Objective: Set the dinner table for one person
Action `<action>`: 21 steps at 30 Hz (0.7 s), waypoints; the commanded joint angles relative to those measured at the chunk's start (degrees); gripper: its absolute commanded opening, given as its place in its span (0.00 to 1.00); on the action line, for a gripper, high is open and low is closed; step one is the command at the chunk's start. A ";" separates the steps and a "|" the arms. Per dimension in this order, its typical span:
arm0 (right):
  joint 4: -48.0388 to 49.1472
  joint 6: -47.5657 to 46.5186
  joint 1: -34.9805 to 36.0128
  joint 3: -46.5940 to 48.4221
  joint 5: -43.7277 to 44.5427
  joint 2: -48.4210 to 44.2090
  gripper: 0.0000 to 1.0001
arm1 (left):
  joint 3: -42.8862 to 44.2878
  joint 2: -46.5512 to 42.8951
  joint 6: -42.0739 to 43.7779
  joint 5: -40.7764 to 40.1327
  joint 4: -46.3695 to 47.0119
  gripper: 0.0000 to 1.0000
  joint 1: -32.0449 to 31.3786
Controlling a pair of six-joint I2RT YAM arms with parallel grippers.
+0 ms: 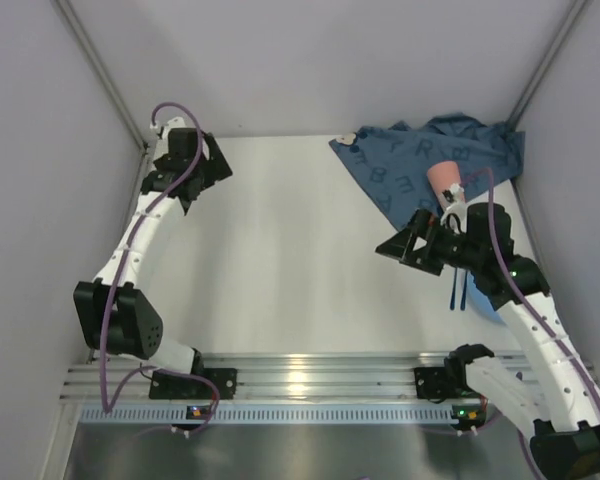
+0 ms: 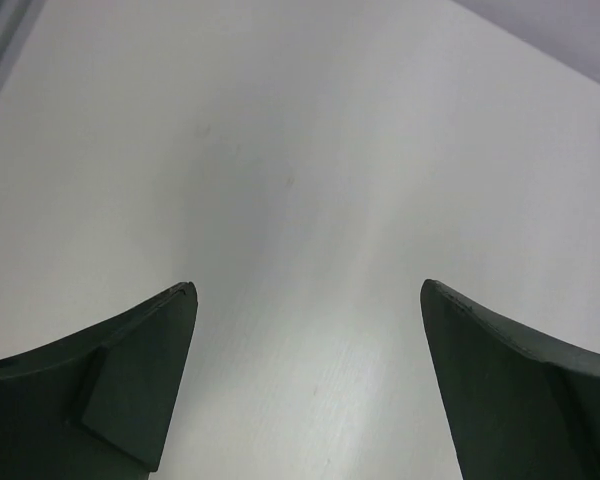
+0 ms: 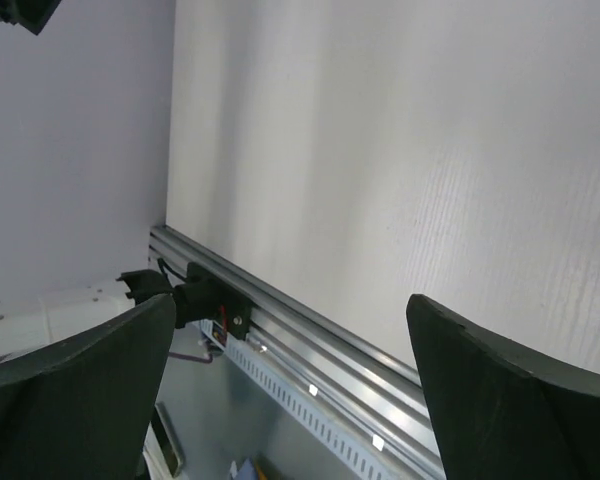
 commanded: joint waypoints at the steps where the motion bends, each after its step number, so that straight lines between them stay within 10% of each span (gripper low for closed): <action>1: -3.18 -1.78 0.28 3.18 -0.24 -3.29 1.00 | 5.37 1.18 -11.04 -9.01 -11.23 0.99 -5.60; 6: -8.28 -4.23 0.19 5.20 1.34 -6.98 1.00 | 1.36 4.45 -9.92 24.59 0.04 0.99 -5.43; 11: -16.10 -7.31 0.11 9.24 4.68 -10.49 1.00 | -7.81 4.95 -18.02 22.88 17.13 0.99 -13.48; 21: -25.16 -10.13 0.11 15.22 16.71 -10.86 1.00 | 17.76 36.06 -21.17 19.00 12.20 0.99 -27.75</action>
